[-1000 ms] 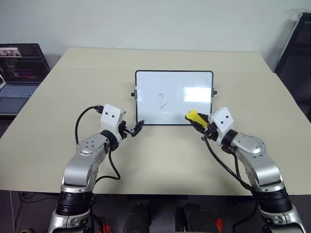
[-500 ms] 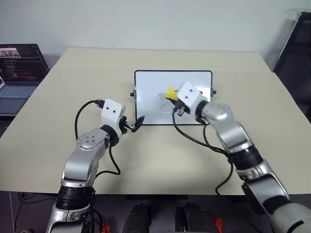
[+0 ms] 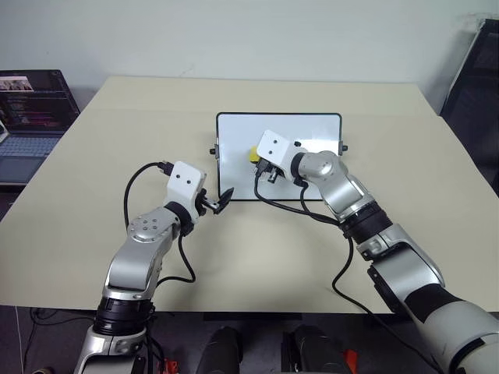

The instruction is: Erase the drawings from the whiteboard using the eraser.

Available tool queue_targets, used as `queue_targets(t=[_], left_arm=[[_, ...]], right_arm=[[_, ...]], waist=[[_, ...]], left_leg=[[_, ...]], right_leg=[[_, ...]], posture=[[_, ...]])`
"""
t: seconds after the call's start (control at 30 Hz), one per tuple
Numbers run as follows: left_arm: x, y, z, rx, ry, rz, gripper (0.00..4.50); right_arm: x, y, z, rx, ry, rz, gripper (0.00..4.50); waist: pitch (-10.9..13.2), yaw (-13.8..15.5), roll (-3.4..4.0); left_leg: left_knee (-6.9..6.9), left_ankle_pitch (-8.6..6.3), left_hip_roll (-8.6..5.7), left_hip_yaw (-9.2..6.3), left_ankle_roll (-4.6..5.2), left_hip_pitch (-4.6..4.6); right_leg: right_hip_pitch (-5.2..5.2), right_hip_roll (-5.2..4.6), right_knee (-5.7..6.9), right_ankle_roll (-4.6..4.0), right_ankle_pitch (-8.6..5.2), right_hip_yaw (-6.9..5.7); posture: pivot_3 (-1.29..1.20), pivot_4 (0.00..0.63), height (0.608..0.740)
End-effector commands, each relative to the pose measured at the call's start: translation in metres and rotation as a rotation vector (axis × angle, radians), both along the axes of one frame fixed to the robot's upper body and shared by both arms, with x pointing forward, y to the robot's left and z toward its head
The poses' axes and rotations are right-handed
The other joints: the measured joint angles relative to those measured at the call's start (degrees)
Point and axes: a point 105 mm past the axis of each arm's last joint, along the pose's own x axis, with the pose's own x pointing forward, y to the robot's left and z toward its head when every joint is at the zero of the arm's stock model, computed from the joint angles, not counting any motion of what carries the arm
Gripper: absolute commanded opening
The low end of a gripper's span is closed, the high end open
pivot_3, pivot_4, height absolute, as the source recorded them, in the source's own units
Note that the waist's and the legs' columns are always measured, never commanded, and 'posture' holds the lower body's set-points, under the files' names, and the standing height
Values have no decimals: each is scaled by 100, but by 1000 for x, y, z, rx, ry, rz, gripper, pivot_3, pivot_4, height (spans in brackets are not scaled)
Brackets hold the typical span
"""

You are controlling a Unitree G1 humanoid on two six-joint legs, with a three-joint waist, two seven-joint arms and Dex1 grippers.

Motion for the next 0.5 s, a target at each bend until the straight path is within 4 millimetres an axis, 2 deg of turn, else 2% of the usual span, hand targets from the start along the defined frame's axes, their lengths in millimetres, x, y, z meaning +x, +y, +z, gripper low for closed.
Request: queue_targets(t=[0.03,0.17,0.33,0.5], left_arm=[[0,-3,8,5,-47,-13,4500],[0,-3,8,7,-48,-15,4500],[0,-2,8,8,-50,-15,4500],[1,-3,7,8,-47,-23,4500]], right_arm=[[4,7,15,-23,-81,20,1121],[8,5,10,-55,-75,20,1121],[9,-14,-2,-72,-8,5,1121],[13,-31,0,-53,9,-40,1121]], waist=[[0,1,0],[0,0,0],[0,2,0],[0,19,0]], left_leg=[[0,0,0,0,0,-1],[1,0,0,0,0,-2],[7,0,-1,-2,0,-1],[13,1,-3,-6,0,0]], right_leg=[[-1,0,1,0,0,0],[-3,0,4,0,0,0],[-3,0,21,0,0,-1],[-3,0,29,0,0,-2]], posture=[[0,150,740],[0,150,740],[0,150,740],[0,150,740]])
